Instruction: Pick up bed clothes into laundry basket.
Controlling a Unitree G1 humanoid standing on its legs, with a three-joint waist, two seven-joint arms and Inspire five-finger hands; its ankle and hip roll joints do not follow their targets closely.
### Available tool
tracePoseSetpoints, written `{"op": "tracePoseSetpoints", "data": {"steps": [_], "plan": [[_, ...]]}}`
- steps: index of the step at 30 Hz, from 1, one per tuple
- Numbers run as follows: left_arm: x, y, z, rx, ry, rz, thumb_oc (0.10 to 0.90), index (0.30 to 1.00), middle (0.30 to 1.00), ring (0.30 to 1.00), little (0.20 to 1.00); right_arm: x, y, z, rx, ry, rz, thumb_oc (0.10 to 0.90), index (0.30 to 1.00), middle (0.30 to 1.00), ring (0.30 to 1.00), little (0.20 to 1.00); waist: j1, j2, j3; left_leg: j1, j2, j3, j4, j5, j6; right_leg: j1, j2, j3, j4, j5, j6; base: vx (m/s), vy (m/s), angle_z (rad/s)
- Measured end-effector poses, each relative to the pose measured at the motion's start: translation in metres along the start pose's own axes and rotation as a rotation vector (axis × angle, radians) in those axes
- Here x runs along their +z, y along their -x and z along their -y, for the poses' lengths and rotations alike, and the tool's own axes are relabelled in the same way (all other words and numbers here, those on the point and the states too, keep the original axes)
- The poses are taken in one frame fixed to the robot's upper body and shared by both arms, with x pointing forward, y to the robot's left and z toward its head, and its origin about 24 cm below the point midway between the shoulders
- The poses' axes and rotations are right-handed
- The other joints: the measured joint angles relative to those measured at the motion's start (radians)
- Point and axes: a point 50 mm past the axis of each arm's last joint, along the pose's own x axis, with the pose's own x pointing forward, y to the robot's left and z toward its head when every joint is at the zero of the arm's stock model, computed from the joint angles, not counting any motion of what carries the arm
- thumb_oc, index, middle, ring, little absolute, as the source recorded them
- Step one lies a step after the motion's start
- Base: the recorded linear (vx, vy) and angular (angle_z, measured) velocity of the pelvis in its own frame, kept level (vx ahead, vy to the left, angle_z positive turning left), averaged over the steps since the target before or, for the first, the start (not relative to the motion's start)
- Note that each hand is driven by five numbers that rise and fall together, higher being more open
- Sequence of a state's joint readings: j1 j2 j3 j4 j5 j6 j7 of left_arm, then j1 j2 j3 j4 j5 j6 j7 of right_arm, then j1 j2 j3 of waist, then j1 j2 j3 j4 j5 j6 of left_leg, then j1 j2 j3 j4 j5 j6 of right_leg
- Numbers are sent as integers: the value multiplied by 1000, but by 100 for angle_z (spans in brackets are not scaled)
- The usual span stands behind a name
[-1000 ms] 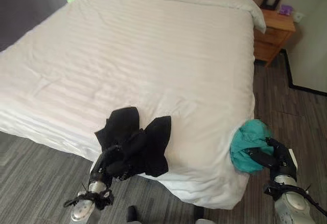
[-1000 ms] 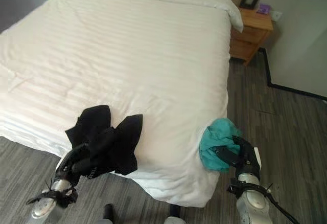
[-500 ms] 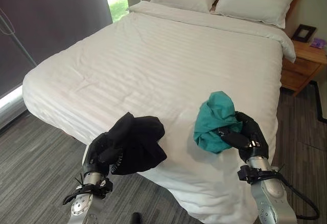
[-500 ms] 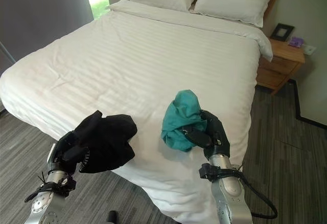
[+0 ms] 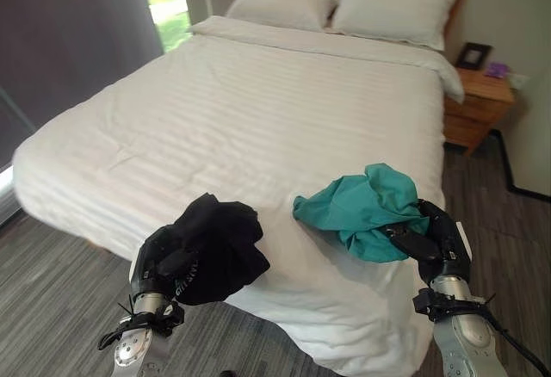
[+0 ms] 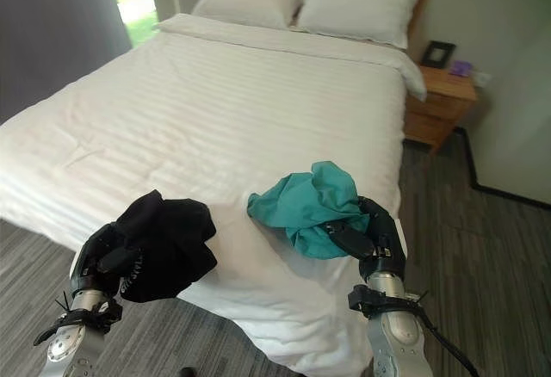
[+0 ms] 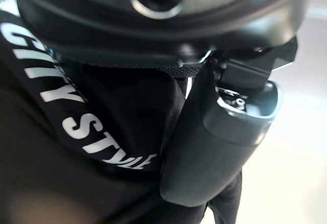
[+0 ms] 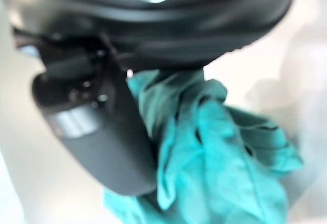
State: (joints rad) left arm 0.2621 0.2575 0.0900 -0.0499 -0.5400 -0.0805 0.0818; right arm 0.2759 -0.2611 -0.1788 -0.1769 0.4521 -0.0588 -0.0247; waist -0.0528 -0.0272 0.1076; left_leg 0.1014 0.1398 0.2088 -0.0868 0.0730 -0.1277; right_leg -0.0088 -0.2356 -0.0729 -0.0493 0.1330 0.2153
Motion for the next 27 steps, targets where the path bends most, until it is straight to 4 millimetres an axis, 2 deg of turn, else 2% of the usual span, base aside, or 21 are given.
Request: {"op": "tracePoseSetpoints", "data": {"steps": [2, 3, 4, 5, 6, 7, 8, 9, 10, 11, 13, 14, 15, 16, 17, 19, 21, 22, 24, 25, 27], "plan": [[5, -3, -1, -12, -20, 15, 400, 300, 300, 300, 300, -7, 11, 14, -58, 19, -40, 400, 300, 300, 300, 300, -57, -22, 2, 13, -7, 46, 0, -17, 2, -28, 1, 56, 2, 8, 1, -164, 51, -93], [6, -3, -2, -15, -28, 16, 400, 300, 300, 300, 300, -12, 20, 22, -91, 27, -69, 400, 300, 300, 300, 300, -97, -38, -2, 17, -16, 117, 2, -24, 7, -74, 3, 127, 13, 34, 13, -227, -19, -142], [8, -5, -5, -8, -36, 29, 400, 300, 300, 300, 300, -10, 16, 21, -97, 13, -50, 400, 300, 300, 300, 300, -100, -44, 0, 7, -19, 179, 8, -49, 11, -124, 10, 213, 15, 69, 42, -248, -58, -176], [10, -8, -8, -12, -55, 30, 400, 300, 300, 300, 300, -10, 15, 23, -117, 5, -45, 400, 300, 300, 300, 300, -131, -54, 0, 6, -23, 224, 7, -55, 5, -145, 10, 253, -12, 94, 48, -233, -7, -167], [13, -14, -8, -26, -80, 33, 400, 300, 300, 300, 300, -13, 17, 25, -141, -2, -54, 400, 300, 300, 300, 300, -164, -79, 7, 8, -48, 261, 33, -64, 15, -165, 12, 225, -31, 136, 8, -367, 28, -232], [22, -23, -11, -27, -107, 57, 400, 300, 300, 300, 300, -13, 6, 19, -141, -27, -37, 400, 300, 300, 300, 300, -165, -100, 32, -16, -37, 353, 107, -123, 71, -247, 62, 203, -43, 264, -66, -393, 29, -229], [24, -28, -11, -27, -112, 60, 400, 300, 300, 300, 300, -14, 3, 17, -144, -40, -26, 400, 300, 300, 300, 300, -165, -95, 38, -27, -11, 389, 131, -124, 74, -259, 72, 73, -34, 223, -51, -468, -55, -252], [19, -38, 1, -25, -55, 58, 400, 300, 300, 300, 300, -17, -1, 24, -190, -43, -35, 400, 300, 300, 300, 300, -157, -25, 81, -4, 76, 478, 145, -105, 27, -294, 86, -211, 112, -15, -224, -244, -67, -173], [16, -39, 8, -32, -23, 61, 400, 300, 300, 300, 300, -19, -1, 27, -205, -34, -52, 400, 300, 300, 300, 300, -143, 18, 92, 24, 118, 524, 139, -91, 11, -320, 89, -310, 256, -61, -233, -265, -92, -159], [14, -37, 12, -45, -17, 57, 400, 300, 300, 300, 300, -21, 2, 30, -208, -19, -71, 400, 300, 300, 300, 300, -129, 42, 91, 43, 143, 555, 144, -88, 11, -322, 62, -368, 400, -106, -221, -234, -129, -117], [16, -33, 9, -48, -27, 63, 400, 300, 300, 300, 300, -27, 7, 29, -194, -9, -101, 400, 300, 300, 300, 300, -113, 27, 70, 91, 161, 606, 159, -77, 25, -290, -24, -416, 593, -195, -216, -360, -279, -140], [16, -22, -5, 0, -29, 66, 400, 300, 300, 300, 300, -33, 5, 12, -138, -24, -123, 400, 300, 300, 300, 300, -43, -33, 31, 155, 183, 692, 279, -78, 26, -205, -82, -557, 647, -336, -288, -283, -305, -268], [12, -15, -18, 60, -24, 57, 400, 300, 300, 300, 300, -34, -4, -5, -73, -39, -121, 400, 300, 300, 300, 300, -2, -37, 16, 138, 247, 716, 404, -112, 31, -177, -14, -583, 566, -349, -281, -269, -388, -305], [11, -9, -27, 102, -18, 48, 400, 300, 300, 300, 300, -31, -12, -20, -13, -51, -105, 400, 300, 300, 300, 300, 9, -32, 14, 111, 263, 715, 432, -160, 5, -182, 54, -518, 481, -318, -282, -217, -474, -235], [14, -12, -30, 106, -32, 45, 400, 300, 300, 300, 300, -23, -20, -38, 71, -71, -67, 400, 300, 300, 300, 300, 7, -30, 15, -7, 245, 707, 426, -225, -49, -163, 138, -457, 316, -235, -303, -215, -487, -158], [21, -12, -26, 91, -24, 78, 400, 300, 300, 300, 300, -19, -24, -43, 101, -67, -53, 400, 300, 300, 300, 300, 23, -50, 22, -73, 240, 731, 394, -213, -50, -123, 215, -385, 205, -182, -325, -67, -410, -138], [18, -10, -26, 92, -24, 70, 400, 300, 300, 300, 300, -20, -26, -40, 104, -64, -59, 400, 300, 300, 300, 300, 30, -57, 22, -123, 287, 681, 405, -160, -69, -62, 283, -351, 163, -181, -320, -145, -394, -135], [16, -9, -23, 81, -27, 61, 400, 300, 300, 300, 300, -23, -23, -32, 73, -57, -71, 400, 300, 300, 300, 300, 44, -87, 17, -190, 282, 551, 445, -102, -67, -30, 317, -250, 134, -191, -335, -238, -293, -133], [14, -6, -21, 81, -14, 65, 400, 300, 300, 300, 300, -20, -26, -29, 79, -36, -66, 400, 300, 300, 300, 300, 99, -124, 33, -272, 161, 144, 452, -158, -46, -14, 332, -85, 97, -157, -347, -130, -279, -212], [5, -2, -20, 106, 17, 39, 400, 300, 300, 300, 300, -16, -30, -27, 99, -9, -54, 400, 300, 300, 300, 300, 118, -124, 45, -291, 90, -21, 430, -162, -41, 2, 335, -73, 76, -138, -331, -53, -311, -198], [-12, 1, -14, 134, 79, -2, 400, 300, 300, 300, 300, -16, -30, -19, 87, 16, -65, 400, 300, 300, 300, 300, 92, -110, 59, -288, 11, -157, 400, -138, -28, 51, 337, -29, 80, -139, -332, -11, -223, -152]]}}
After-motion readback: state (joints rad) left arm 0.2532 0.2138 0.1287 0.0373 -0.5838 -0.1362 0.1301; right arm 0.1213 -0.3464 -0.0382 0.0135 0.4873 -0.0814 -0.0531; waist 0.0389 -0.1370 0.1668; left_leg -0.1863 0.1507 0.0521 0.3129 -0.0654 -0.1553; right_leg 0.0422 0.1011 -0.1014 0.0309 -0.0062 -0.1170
